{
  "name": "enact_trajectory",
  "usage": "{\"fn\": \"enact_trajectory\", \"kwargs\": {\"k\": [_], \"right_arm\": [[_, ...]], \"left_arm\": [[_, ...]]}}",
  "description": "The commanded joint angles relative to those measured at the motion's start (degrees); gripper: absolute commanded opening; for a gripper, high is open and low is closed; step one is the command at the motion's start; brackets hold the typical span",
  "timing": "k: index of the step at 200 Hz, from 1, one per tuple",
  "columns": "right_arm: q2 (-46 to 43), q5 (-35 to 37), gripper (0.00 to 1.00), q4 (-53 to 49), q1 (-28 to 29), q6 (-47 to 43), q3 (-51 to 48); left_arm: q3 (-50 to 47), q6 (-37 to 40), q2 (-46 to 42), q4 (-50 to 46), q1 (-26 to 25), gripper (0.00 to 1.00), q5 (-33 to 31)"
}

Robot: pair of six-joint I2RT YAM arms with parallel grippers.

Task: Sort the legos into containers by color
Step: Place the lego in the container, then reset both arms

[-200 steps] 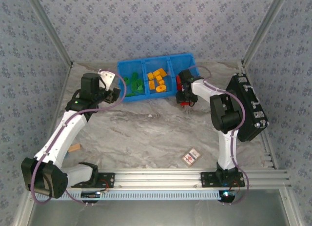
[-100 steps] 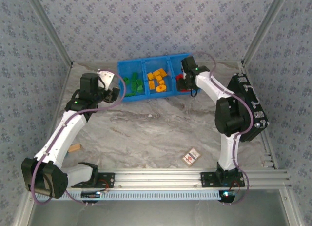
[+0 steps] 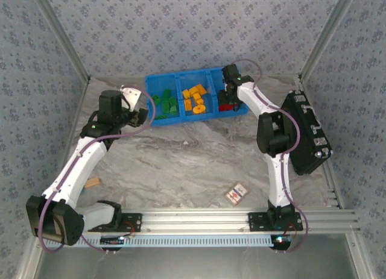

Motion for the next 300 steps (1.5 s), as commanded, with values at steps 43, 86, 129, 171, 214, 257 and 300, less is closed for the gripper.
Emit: {"fn": "enact_trajectory", "kwargs": {"k": [43,86,129,171,214,257,300], "right_arm": [[0.46,-0.47,0.62,-1.71,-0.94,-0.36,1.83],[-0.53,-1.35,0.71,-1.61,-1.1,-0.35,1.54],[-1.98,-1.62,0.8,-1.53,-1.17,-0.19,0.78],[-5.64,-1.96,0.81,-0.67,-0.95,-0.1,-1.59],[-11.85,-0.93,0.86,-1.06,-0.21,-0.94,-4.48],[-18.91,-0.29,0.99,-0.9,0.91,-3.05,-9.28],[-33.98,1.5,0.99,9.71,1.61,-4.42,-28.37]], "left_arm": [[-0.03,0.65,0.23,0.79,0.48,0.75,0.64],[0.06,0.56,-0.24,0.72,0.48,0.75,0.82],[-0.04,0.3,-1.44,0.63,0.48,0.75,0.98],[-0.13,0.06,-2.68,0.73,0.48,0.75,1.7],[-0.94,-0.37,-5.55,1.11,0.44,0.76,1.87],[-2.37,-0.95,-8.19,1.79,0.32,0.81,0.63],[-6.92,-4.13,-7.61,9.51,0.47,1.0,-7.46]]}}
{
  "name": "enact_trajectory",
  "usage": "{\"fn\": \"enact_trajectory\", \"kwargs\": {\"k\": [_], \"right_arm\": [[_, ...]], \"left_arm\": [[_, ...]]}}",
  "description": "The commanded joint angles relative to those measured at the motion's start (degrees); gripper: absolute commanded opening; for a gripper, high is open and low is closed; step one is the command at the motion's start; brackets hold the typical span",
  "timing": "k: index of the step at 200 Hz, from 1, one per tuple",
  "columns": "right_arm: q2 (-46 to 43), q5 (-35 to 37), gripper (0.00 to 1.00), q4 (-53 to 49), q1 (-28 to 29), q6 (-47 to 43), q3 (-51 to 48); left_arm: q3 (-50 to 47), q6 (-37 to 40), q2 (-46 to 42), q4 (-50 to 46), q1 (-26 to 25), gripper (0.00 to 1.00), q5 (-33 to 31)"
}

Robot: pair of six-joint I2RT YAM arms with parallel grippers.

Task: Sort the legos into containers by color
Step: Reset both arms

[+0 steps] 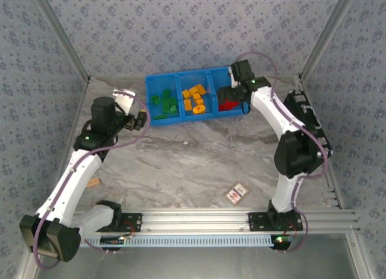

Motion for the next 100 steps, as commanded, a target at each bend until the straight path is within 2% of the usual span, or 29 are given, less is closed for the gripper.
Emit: {"fn": "enact_trajectory", "kwargs": {"k": [1,31,41,53,74,100], "right_arm": [[-8.94,1.87,0.99,6.57,-0.1,-1.55,-10.66],[-21.76,2.87,0.99,21.16,-3.01,-1.0,-31.81],[-25.52,3.74,0.99,25.08,-3.67,-1.1,-37.48],[-29.65,5.8,0.99,29.03,-4.32,-0.94,-42.94],[-35.68,5.29,0.99,36.74,-5.69,-0.81,-51.25],[-39.5,0.95,0.99,48.28,-6.15,-3.24,-59.3]], "left_arm": [[-2.09,-2.78,0.36,6.27,0.48,1.0,-5.85],[-5.48,-7.43,0.52,8.8,0.66,1.0,-17.29],[-9.66,-8.82,-0.88,12.38,0.66,1.0,-22.79],[-16.5,-8.77,-2.83,19.89,0.98,1.0,-26.13],[-29.13,-8.42,-2.01,37.91,3.76,1.0,-23.66],[-37.85,-15.41,10.47,57.49,10.93,1.0,-20.94]]}}
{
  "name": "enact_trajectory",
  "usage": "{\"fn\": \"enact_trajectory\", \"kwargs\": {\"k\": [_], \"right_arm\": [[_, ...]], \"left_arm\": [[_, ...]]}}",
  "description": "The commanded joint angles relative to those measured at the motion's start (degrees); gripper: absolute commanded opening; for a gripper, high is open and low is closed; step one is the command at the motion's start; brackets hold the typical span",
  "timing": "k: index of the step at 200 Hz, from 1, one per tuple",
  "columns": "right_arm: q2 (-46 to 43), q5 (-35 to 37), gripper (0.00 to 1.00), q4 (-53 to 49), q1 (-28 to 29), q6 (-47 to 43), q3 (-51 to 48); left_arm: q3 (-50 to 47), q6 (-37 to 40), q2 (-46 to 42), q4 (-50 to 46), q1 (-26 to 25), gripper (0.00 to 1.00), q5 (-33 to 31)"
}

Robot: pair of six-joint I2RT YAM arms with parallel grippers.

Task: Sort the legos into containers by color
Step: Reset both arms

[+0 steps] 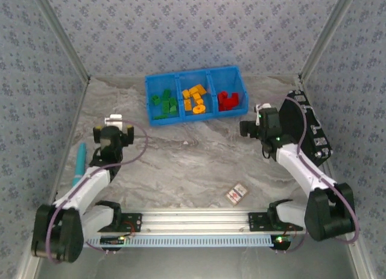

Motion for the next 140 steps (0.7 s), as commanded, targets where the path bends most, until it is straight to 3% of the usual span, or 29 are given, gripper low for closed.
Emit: {"fn": "enact_trajectory", "kwargs": {"k": [1,41,53,67,79,94,140], "right_arm": [[-2.97,-2.17,0.99,15.38,-0.24,-2.42,-5.05],[-5.52,0.35,0.99,17.79,-0.36,-2.09,-9.88],[-5.91,1.06,0.99,19.25,-0.51,-1.83,-11.97],[-6.56,2.31,0.99,21.07,-0.75,-1.18,-14.38],[-7.21,3.96,0.99,22.45,-0.96,-0.43,-16.17],[-8.51,4.95,0.99,23.05,-1.69,0.79,-17.34],[-6.96,1.09,0.99,28.61,-7.09,-2.9,-21.05]], "left_arm": [[-4.93,-6.8,8.96,23.05,4.95,1.0,-0.16],[-3.6,-7.2,22.41,33.22,7.23,1.0,6.12],[-1.73,-6.33,23.16,29.54,7.28,1.0,9.49],[-2.92,-4.46,28.29,38.76,7.46,1.0,12.41],[0.3,-4.17,25.81,27.54,8.4,1.0,18.18],[0.9,-4.84,26.81,28.46,10.38,1.0,23.13],[0.93,-4.67,26.69,28.04,10.42,1.0,23.27]]}}
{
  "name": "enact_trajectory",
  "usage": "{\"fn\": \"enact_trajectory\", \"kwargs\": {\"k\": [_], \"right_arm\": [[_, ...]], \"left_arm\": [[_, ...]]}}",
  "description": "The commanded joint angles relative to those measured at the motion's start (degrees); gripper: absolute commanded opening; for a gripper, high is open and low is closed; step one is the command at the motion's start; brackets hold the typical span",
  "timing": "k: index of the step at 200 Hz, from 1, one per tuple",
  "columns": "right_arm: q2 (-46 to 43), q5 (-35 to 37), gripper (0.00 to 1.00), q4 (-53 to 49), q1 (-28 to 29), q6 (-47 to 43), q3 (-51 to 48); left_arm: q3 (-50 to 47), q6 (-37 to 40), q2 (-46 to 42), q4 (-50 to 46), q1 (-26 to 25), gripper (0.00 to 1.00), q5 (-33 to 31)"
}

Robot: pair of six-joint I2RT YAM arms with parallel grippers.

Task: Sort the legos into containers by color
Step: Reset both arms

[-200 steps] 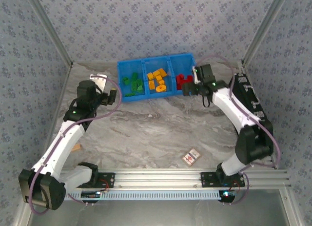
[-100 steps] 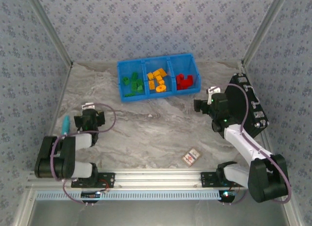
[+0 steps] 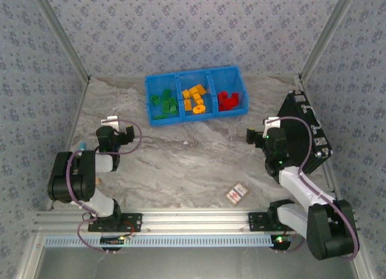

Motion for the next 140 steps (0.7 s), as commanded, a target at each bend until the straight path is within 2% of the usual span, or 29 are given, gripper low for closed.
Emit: {"fn": "enact_trajectory", "kwargs": {"k": [1,21,31,52,71,85,94,105,114,126,134,140], "right_arm": [[1.31,-1.87,0.99,4.57,-3.27,-1.84,-1.9],[5.65,-7.59,0.99,13.11,-6.92,-1.58,-6.27],[5.59,-10.17,0.99,9.75,-8.09,-2.28,-4.64],[9.13,-11.05,0.99,22.75,-8.95,-2.31,-7.76],[13.11,-11.64,0.99,19.78,-10.11,-2.7,-3.57],[16.05,-12.12,0.99,21.19,-10.23,-5.35,-2.07],[19.08,-12.15,0.99,24.95,-10.47,-6.07,-1.99],[23.59,-15.81,0.99,26.18,-12.47,-5.14,-0.56],[28.81,-15.9,0.99,32.62,-12.41,-4.71,-0.56],[26.7,-14.85,0.99,25.32,-12.15,-5.28,0.7],[28.07,-14.61,0.99,30.53,-12.02,-5.07,-0.46],[27.79,-14.6,0.99,29.02,-11.98,-5.07,-0.02]], "left_arm": [[0.68,0.12,-0.21,0.58,0.12,1.0,3.15],[0.82,0.2,-0.29,0.3,-0.06,1.0,2.91],[0.84,0.37,-0.29,0.27,-0.36,1.0,2.41],[0.84,0.72,-0.29,0.24,-0.9,1.0,1.33],[0.86,0.73,-0.29,0.22,-0.9,1.0,1.33],[0.84,0.73,-0.29,0.23,-0.94,1.0,1.32],[0.84,0.73,-0.29,0.23,-0.9,1.0,1.33],[0.84,0.73,-0.28,0.23,-0.93,1.0,1.33],[0.84,0.66,-0.29,0.23,-0.88,1.0,1.35],[0.9,0.75,-0.29,0.15,-0.9,1.0,1.41],[0.89,0.75,-0.29,0.19,-0.92,1.0,1.38],[0.84,0.74,-0.29,0.21,-0.94,1.0,1.39]]}}
